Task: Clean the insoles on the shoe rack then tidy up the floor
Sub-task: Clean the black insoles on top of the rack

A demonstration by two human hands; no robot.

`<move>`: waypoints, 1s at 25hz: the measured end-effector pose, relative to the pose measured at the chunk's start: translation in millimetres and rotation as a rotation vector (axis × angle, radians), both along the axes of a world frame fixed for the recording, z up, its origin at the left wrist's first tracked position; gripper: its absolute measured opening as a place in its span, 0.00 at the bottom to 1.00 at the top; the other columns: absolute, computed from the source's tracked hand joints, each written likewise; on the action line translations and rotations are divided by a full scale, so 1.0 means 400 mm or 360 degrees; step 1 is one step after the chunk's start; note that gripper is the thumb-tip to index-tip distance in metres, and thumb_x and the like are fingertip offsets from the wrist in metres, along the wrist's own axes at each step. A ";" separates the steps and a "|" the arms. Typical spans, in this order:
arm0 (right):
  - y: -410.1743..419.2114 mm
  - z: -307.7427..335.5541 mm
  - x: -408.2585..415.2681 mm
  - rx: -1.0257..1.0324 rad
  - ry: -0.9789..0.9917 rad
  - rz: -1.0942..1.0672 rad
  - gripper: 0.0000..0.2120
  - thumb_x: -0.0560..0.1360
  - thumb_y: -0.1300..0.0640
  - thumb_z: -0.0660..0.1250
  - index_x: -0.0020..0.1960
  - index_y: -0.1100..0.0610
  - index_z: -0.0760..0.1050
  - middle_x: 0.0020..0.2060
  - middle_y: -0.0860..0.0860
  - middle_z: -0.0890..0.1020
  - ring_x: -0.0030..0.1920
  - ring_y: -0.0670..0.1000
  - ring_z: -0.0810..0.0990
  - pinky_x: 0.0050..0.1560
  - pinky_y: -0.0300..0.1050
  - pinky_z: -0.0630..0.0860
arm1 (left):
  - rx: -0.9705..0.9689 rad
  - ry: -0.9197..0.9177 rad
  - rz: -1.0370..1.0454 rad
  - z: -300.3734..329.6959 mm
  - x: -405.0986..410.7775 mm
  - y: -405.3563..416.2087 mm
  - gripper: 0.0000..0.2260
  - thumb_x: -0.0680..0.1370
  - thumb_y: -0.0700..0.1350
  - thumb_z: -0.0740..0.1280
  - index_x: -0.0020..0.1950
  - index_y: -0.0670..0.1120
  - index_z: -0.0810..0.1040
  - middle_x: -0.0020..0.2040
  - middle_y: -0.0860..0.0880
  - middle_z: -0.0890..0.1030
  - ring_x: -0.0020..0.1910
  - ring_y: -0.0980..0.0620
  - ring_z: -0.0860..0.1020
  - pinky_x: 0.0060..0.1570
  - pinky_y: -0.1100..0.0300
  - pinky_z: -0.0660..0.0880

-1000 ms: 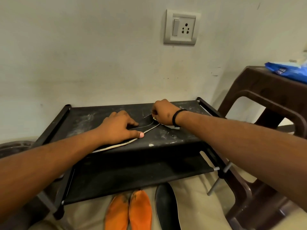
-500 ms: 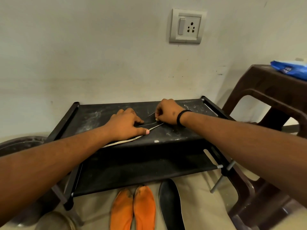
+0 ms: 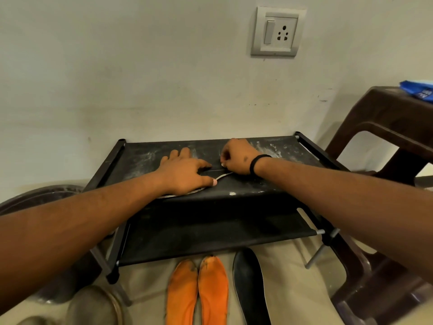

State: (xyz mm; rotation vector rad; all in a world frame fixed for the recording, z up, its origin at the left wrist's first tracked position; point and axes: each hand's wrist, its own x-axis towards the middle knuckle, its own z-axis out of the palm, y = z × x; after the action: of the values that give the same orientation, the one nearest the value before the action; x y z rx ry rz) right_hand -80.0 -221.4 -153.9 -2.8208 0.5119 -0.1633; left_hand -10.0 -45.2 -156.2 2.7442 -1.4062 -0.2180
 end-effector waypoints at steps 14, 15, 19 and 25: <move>0.025 0.014 -0.054 -0.0020 0.0139 0.0185 0.04 0.74 0.60 0.69 0.45 0.57 0.83 0.39 0.48 0.83 0.41 0.47 0.80 0.47 0.40 0.76 | -0.0215 0.0041 0.0013 -0.009 0.010 0.015 0.30 0.71 0.71 0.66 0.71 0.62 0.74 0.67 0.45 0.71 0.69 0.39 0.67 0.67 0.42 0.67; 0.005 0.020 -0.061 -0.0106 0.0175 0.0160 0.04 0.74 0.59 0.69 0.45 0.56 0.83 0.40 0.49 0.83 0.42 0.48 0.80 0.48 0.42 0.77 | -0.0223 0.0044 0.0008 -0.009 0.011 0.013 0.30 0.71 0.71 0.67 0.71 0.61 0.74 0.67 0.45 0.71 0.68 0.39 0.67 0.67 0.41 0.67; -0.064 0.012 -0.047 -0.0277 0.0079 -0.0213 0.05 0.76 0.58 0.66 0.46 0.55 0.81 0.44 0.54 0.83 0.44 0.56 0.81 0.51 0.53 0.81 | -0.0235 0.0053 -0.0016 -0.014 0.016 0.005 0.30 0.71 0.71 0.67 0.71 0.61 0.74 0.66 0.45 0.71 0.68 0.39 0.67 0.66 0.40 0.68; 0.027 0.003 -0.042 0.0062 0.0069 0.0154 0.04 0.74 0.61 0.69 0.45 0.58 0.84 0.41 0.51 0.84 0.43 0.48 0.81 0.48 0.41 0.77 | -0.0350 0.0045 -0.0003 -0.031 0.035 0.005 0.44 0.57 0.80 0.59 0.65 0.59 0.79 0.62 0.48 0.77 0.64 0.43 0.74 0.61 0.42 0.74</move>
State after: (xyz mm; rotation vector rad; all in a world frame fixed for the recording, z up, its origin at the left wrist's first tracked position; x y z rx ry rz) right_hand -96.6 -210.6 -152.5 -2.8093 0.3822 -0.0728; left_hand 3.8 -43.2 -168.5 2.5523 -1.3377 -0.0950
